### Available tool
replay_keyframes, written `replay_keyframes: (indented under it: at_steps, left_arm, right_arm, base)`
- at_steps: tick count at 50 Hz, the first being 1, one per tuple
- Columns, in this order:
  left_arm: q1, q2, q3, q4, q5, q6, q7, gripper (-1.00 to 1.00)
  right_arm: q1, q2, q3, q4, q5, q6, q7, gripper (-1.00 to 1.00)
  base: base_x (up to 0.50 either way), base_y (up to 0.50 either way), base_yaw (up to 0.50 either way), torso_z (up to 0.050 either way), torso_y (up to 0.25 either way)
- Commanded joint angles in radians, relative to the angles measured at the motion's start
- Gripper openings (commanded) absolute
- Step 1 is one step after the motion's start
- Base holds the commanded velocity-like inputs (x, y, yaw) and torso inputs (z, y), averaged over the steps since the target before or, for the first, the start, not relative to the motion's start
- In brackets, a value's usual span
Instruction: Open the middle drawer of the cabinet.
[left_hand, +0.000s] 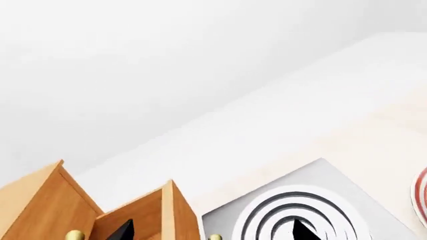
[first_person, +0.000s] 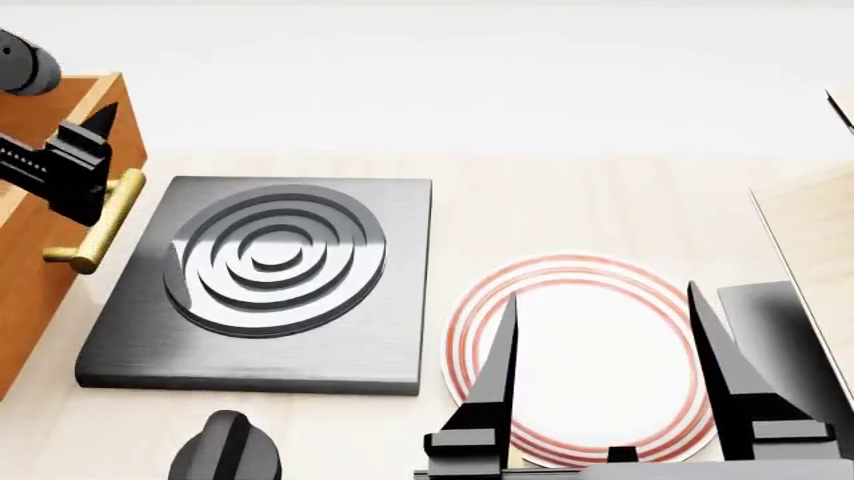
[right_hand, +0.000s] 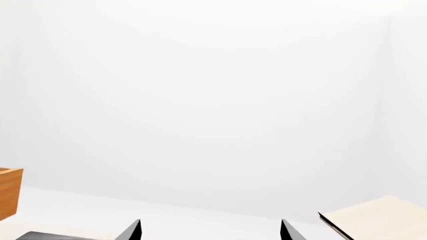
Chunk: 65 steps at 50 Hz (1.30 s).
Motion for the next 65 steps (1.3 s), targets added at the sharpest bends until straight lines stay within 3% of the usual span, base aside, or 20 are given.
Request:
replay_keyframes:
  at_steps: [1, 25, 65]
  left_arm:
    - [-0.042, 0.04, -0.069, -0.075, -0.067, -0.091, 0.011, 1.0]
    - [-0.069, 0.105, -0.166, -0.186, -0.056, -0.097, -0.085, 1.0]
    - [-0.107, 0.134, -0.183, -0.358, -0.031, -0.016, -0.096, 1.0]
  right_arm:
    - [-0.021, -0.001, -0.034, 0.029, 0.027, 0.003, -0.01, 1.0]
    - [-0.025, -0.002, -0.036, 0.037, 0.02, 0.0, -0.016, 1.0]
    - [-0.027, -0.008, -0.039, 0.045, 0.018, -0.001, -0.024, 1.0]
  base:
    - [0.0, 0.0, 0.0, 0.0, 0.0]
    - [0.0, 0.0, 0.0, -0.001, 0.0]
    - [0.0, 0.0, 0.0, -0.001, 0.0]
